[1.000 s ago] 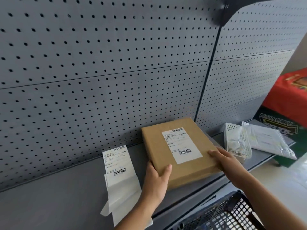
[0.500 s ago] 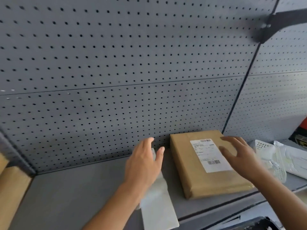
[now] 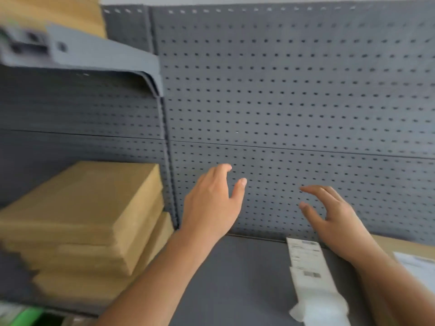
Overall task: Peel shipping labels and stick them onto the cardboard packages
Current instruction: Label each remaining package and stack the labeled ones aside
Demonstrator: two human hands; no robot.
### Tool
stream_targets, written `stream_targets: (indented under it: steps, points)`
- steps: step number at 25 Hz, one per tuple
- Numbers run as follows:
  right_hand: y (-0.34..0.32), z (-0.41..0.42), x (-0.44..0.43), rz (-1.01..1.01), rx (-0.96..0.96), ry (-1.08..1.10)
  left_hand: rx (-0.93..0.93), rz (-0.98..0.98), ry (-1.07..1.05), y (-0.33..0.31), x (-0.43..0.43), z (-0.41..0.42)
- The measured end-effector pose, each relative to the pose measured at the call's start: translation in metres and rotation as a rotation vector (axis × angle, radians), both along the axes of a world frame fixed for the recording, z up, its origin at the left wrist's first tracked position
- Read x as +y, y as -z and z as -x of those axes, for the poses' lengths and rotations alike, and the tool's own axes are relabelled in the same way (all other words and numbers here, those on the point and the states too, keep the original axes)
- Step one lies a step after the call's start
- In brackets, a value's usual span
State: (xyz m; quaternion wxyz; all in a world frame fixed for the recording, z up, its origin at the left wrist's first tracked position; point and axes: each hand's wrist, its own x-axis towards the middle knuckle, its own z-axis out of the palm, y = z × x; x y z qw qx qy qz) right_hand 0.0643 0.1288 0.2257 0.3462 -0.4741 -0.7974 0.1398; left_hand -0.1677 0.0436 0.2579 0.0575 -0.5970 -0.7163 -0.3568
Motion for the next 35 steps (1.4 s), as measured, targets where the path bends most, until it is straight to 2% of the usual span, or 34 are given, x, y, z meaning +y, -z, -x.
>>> stream_targets:
  steps: [6,10,17,19,23,25,30,35]
  points:
    - [-0.012,0.132,-0.026,0.145,0.142,-0.184,-0.095,-0.085,-0.229,-0.028,-0.057,0.127]
    - [-0.01,0.205,-0.044,0.379,0.36,-0.292,-0.108,-0.061,-0.43,-0.025,-0.096,0.207]
    - [0.012,0.283,-0.065,0.75,0.466,-0.308,-0.32,0.061,-0.608,0.011,-0.143,0.313]
    - [0.02,0.298,-0.069,0.802,0.479,-0.302,-0.463,0.12,-0.598,0.023,-0.149,0.328]
    - [0.03,0.321,-0.079,0.908,0.517,-0.308,-0.929,0.155,-0.486,0.035,-0.154,0.342]
    - [0.031,0.33,-0.086,0.932,0.536,-0.342,-1.057,0.148,-0.451,0.043,-0.153,0.353]
    - [0.027,0.327,-0.09,0.917,0.577,-0.358,-1.012,0.158,-0.379,0.042,-0.15,0.339]
    - [0.014,0.271,-0.083,0.907,0.631,-0.31,-0.982,0.174,-0.285,0.03,-0.141,0.283]
